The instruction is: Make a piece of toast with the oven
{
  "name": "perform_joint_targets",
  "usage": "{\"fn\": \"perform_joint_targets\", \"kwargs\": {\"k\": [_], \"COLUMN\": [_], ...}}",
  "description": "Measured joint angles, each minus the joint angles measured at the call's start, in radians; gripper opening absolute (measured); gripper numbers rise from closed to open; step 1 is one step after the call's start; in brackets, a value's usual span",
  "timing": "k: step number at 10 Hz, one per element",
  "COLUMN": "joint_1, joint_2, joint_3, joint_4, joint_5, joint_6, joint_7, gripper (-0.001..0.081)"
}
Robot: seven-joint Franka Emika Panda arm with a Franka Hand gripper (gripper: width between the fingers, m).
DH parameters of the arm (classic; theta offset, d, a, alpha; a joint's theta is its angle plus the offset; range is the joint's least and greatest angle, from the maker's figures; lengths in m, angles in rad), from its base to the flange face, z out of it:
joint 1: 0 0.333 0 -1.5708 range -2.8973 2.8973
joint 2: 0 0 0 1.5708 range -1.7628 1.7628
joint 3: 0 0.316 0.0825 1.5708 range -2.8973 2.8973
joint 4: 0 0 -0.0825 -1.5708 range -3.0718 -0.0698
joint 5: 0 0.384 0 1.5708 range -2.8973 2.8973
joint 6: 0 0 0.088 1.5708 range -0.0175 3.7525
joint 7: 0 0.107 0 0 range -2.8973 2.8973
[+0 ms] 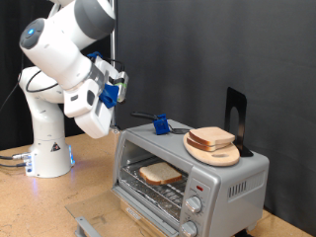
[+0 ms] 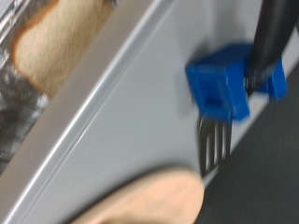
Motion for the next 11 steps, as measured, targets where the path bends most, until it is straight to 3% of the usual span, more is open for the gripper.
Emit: {"fn": "perform_joint_targets", "kwargs": {"k": [2,5,8,9,11], "joint_1": [-0.042,-0.112,-0.119,-0.119,-0.124], "joint_2": [0.047,0.206,0.412,0.407,0.409], "joint_3": [0.007,0.065,0.094,0.093,0.083], "joint_4": [0.015,0.067,0.116,0.114,0.128], "joint_5": [0.003,-0.107,-0.299,-0.29,-0.292], "joint_6": [0.013,0.113,0.252,0.246,0.147], "joint_7": [0.067,0.122,0.134,0.138,0.241], "gripper": [0.0682,0.0682,0.0682,0.0682,0.0682]}}
